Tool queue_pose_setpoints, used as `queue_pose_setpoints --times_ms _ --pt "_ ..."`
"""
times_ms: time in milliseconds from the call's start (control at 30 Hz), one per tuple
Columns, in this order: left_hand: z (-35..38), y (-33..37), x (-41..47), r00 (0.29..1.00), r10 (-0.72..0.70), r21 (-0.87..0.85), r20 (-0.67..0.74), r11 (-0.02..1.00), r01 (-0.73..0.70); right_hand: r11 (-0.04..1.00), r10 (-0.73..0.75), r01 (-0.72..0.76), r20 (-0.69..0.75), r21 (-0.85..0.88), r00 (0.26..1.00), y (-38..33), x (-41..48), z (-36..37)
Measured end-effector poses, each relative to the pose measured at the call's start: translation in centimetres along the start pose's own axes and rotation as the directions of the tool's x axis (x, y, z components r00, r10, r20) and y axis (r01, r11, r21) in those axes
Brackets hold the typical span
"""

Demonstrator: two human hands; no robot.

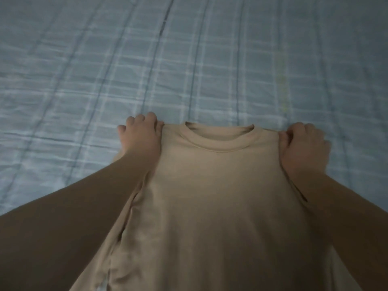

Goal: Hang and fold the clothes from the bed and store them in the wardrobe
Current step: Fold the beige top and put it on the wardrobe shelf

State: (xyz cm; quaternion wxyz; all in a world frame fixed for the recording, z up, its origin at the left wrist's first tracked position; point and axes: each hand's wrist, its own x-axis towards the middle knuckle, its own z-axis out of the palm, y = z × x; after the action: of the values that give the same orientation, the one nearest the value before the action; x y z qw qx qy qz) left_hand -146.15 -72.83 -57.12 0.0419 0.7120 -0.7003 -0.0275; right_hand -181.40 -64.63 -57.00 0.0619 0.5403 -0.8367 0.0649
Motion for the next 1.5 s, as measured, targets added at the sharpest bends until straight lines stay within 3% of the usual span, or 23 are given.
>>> queue_pose_setpoints --times_ms 167,267,333,433,567,767,1067,1233,1500 --pt "-1.0 -0.2 -0.4 0.995 0.001 -0.102 -0.095 0.995 -0.011 0.954 0.102 -0.115 0.062 0.277 0.993 0.3 0.0 -1.6" --pt "-2.1 -0.1 -1.8 0.981 0.051 -0.284 -0.185 0.953 -0.103 0.923 -0.045 0.059 -0.045 0.379 0.998 -0.2 -2.4 -4.2" --pt "-2.0 0.4 -4.0 0.944 0.245 -0.262 -0.222 0.917 -0.300 0.905 -0.208 0.211 -0.049 0.370 0.977 -0.8 -5.0 -5.1" --pt "-1.0 1.6 -7.2 0.893 0.447 -0.205 -0.042 0.871 -0.446 0.919 -0.358 0.338 0.074 0.205 0.931 -2.2 -7.3 -4.7" --pt "0.6 3.1 -7.4 0.925 0.361 -0.081 0.115 0.932 -0.354 0.937 -0.349 0.330 0.222 0.118 0.910 -2.7 -6.9 -2.1" --pt "1.9 3.7 -7.4 0.938 0.306 0.031 0.163 0.949 -0.314 0.944 -0.329 0.326 0.185 0.044 0.926 -2.4 -6.7 0.4" --pt "-1.5 3.8 -10.3 0.918 0.317 -0.061 0.239 0.948 -0.311 0.946 -0.323 0.320 0.228 0.050 0.918 -2.8 -8.2 -3.1" --pt "-3.7 2.4 -19.1 0.912 0.348 -0.137 0.218 0.936 -0.324 0.912 -0.401 0.372 0.187 0.173 0.897 -2.1 -17.8 -7.6" --pt "-5.5 -3.1 -38.0 0.856 0.441 -0.214 0.269 0.894 -0.393 0.902 -0.404 0.336 0.259 0.270 0.877 1.9 -40.1 -13.2"
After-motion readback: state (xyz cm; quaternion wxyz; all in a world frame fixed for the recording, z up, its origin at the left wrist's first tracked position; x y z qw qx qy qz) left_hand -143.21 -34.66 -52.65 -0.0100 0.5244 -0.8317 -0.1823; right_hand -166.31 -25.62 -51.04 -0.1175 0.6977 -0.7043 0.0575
